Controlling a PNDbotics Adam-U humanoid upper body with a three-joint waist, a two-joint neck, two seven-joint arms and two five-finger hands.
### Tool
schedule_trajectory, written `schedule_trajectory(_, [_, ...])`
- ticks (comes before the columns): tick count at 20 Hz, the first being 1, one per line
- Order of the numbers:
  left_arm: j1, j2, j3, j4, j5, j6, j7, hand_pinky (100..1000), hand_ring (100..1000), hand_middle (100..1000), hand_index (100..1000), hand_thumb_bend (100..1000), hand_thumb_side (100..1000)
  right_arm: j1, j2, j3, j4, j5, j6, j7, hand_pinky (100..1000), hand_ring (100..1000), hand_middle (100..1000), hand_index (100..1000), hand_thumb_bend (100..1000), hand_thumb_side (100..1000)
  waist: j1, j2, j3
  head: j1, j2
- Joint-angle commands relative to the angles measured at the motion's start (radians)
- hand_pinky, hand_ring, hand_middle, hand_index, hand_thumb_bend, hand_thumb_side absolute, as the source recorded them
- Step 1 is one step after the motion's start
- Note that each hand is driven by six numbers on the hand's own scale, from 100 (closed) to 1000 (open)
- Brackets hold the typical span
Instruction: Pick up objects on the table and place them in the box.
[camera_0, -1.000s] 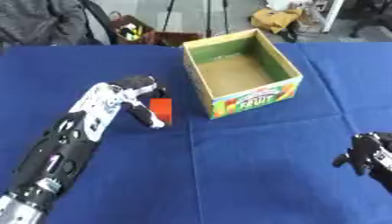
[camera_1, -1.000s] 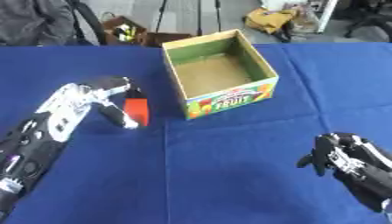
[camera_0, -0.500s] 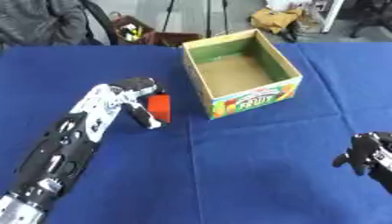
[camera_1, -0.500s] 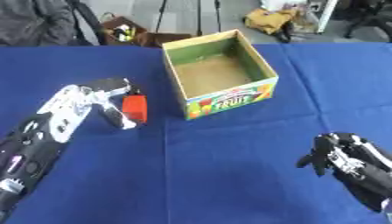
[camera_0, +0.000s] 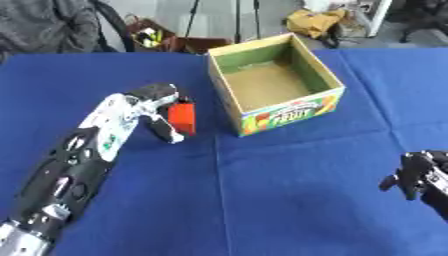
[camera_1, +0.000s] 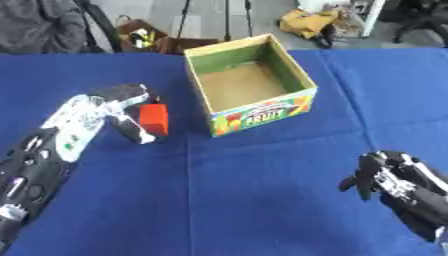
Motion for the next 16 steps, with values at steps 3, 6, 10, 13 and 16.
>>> schedule_trajectory(3, [-0.043,0.03,0.033,-0.073,0.024,-0.004,0.021,239,209,218,447,100,160,-0.009,-0.01,-0.004,-0.01,-0.001,-0.001,0.003,574,325,342,364,100,253,-0.001,-0.021,-0.001,-0.005,-0.01])
schedule_trajectory(6, [-0.088,0.02,0.03,-0.131,0.029,0.017,0.04,237,207,215,445,100,161,-0.009,-0.01,-0.002,-0.009,-0.001,-0.001,0.004,574,325,342,364,100,253,-0.001,-0.023,-0.003,-0.004,-0.013])
schedule_trajectory(10, [-0.137,-0.003,0.026,-0.132,0.018,0.041,0.067,236,206,213,444,100,156,-0.009,-0.01,0.002,-0.008,-0.001,0.001,0.007,574,325,342,364,100,254,-0.002,-0.024,-0.009,0.003,-0.015])
schedule_trajectory(13, [-0.189,-0.034,0.024,-0.09,-0.008,0.054,0.109,236,205,212,441,100,161,-0.009,-0.009,0.006,-0.007,0.0,0.002,0.012,574,325,342,364,100,254,-0.003,-0.022,-0.018,0.005,-0.017])
schedule_trajectory(16, [-0.225,-0.067,0.031,-0.039,-0.029,0.067,0.163,238,206,212,441,100,155,-0.012,-0.007,0.01,-0.007,0.001,0.004,0.016,574,325,342,364,100,254,-0.004,-0.02,-0.027,-0.004,-0.021])
